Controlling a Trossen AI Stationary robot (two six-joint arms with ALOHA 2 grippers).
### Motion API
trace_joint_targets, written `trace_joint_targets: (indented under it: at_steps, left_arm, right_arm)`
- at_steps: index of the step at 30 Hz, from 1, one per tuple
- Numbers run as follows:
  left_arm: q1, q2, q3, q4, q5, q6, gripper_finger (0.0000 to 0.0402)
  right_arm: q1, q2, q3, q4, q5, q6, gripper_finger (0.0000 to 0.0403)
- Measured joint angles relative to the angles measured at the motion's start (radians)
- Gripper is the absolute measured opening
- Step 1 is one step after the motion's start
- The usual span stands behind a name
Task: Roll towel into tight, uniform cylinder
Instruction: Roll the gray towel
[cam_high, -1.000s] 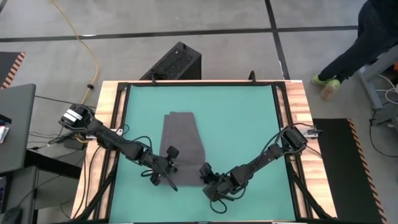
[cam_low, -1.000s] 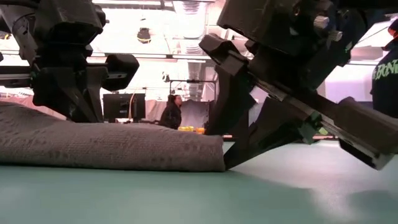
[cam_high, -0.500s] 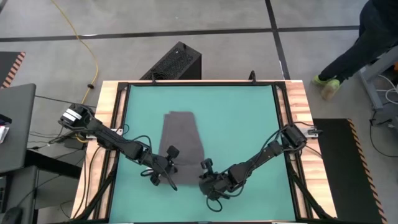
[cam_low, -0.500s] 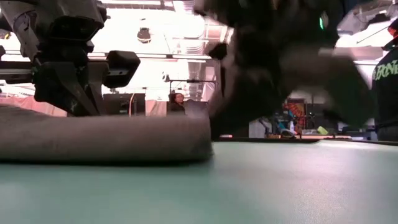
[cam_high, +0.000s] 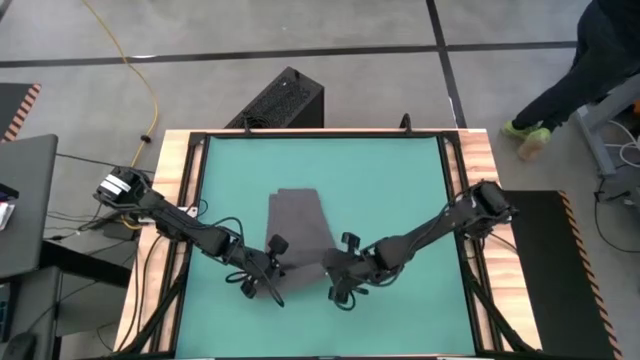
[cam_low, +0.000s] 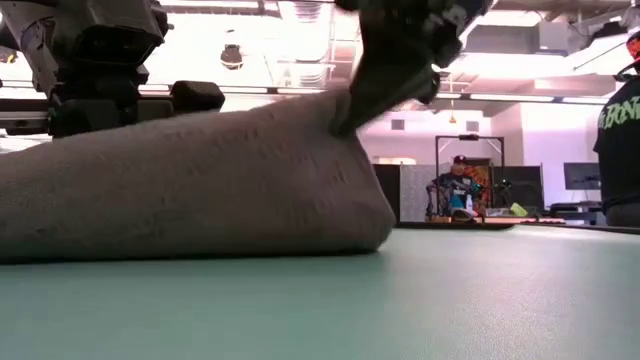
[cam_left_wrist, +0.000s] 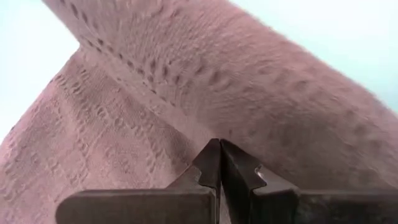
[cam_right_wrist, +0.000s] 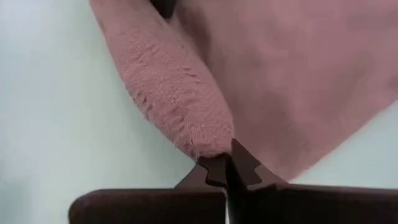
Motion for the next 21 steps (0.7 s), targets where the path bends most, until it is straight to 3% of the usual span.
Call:
trace_joint_targets:
  at_steps: [4,9,16,21]
  left_arm:
    - [0.000,0.000,0.000,0.002,0.025,-0.009,0.0000]
    - [-0.001,0.000,0.000,-0.008,0.022,-0.016,0.0000]
    - [0.003,0.000,0.000,-0.011,0.022,-0.029,0.0000]
    - [0.006,0.000,0.000,-0.013,0.042,-0.055,0.0000]
  right_arm:
    - [-0.019,0.057,-0.001,-0.018,-0.097,0.083,0.0007]
    - [-0.028,0.084,-0.001,-0.047,-0.132,0.146,0.0007]
    - [-0.011,0.027,0.000,-0.080,-0.093,0.197,0.0007]
    - [-0.001,0.019,-0.002,-0.204,-0.051,0.307,0.0007]
